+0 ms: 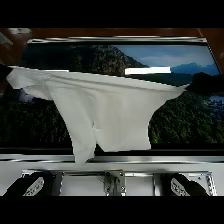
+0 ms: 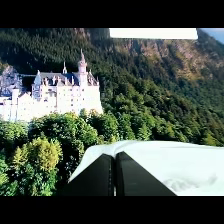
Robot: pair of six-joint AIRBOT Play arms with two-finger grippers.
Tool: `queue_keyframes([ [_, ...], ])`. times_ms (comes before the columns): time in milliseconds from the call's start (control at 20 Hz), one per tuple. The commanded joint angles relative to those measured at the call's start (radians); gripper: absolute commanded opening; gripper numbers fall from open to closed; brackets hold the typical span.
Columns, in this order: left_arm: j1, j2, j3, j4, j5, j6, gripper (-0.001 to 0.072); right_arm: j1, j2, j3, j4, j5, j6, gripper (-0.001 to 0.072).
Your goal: Fold the shirts.
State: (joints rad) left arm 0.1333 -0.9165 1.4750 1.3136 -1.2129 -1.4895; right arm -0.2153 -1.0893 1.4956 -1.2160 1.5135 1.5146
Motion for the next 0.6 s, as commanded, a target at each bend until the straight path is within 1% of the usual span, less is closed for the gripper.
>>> queue_keyframes([
  [0,0.001,-0.187,-0.056,0.015,0.210,0.012,0.0038,-0.001,-0.200,-0.078,-0.034,-0.381,0.002,0.0067],
  [50,0.001,-0.235,-0.056,-0.002,0.238,0.012,0.0039,-0.001,-0.246,-0.078,0.018,-0.457,0.007,0.0067],
  [100,0.001,-0.285,-0.056,-0.043,0.245,0.012,0.0039,-0.001,-0.282,-0.078,0.078,-0.502,0.029,0.0067],
  [200,-0.003,-0.381,-0.056,-0.150,0.217,0.012,0.0039,0.029,-0.352,-0.078,0.157,-0.538,0.047,0.0067],
  [250,-0.013,-0.429,-0.057,-0.182,0.189,0.012,0.0039,0.057,-0.388,-0.078,0.156,-0.530,0.047,0.0068],
  [350,-0.047,-0.518,-0.057,-0.192,0.102,0.011,0.0039,0.122,-0.454,-0.078,0.115,-0.495,0.057,0.0068],
  [400,-0.064,-0.558,-0.057,-0.192,0.052,-0.003,0.0038,0.154,-0.484,-0.078,0.088,-0.477,0.077,0.0068],
  [450,-0.081,-0.597,-0.056,-0.192,-0.004,-0.050,0.0039,0.185,-0.512,-0.078,0.068,-0.466,0.094,0.0068],
  [500,-0.094,-0.625,-0.056,-0.192,-0.051,-0.081,0.0043,0.207,-0.530,-0.078,0.069,-0.466,0.098,0.0117],
  [550,-0.105,-0.644,-0.056,-0.192,-0.092,-0.087,0.0123,0.224,-0.538,-0.078,0.074,-0.475,0.098,0.0392],
])
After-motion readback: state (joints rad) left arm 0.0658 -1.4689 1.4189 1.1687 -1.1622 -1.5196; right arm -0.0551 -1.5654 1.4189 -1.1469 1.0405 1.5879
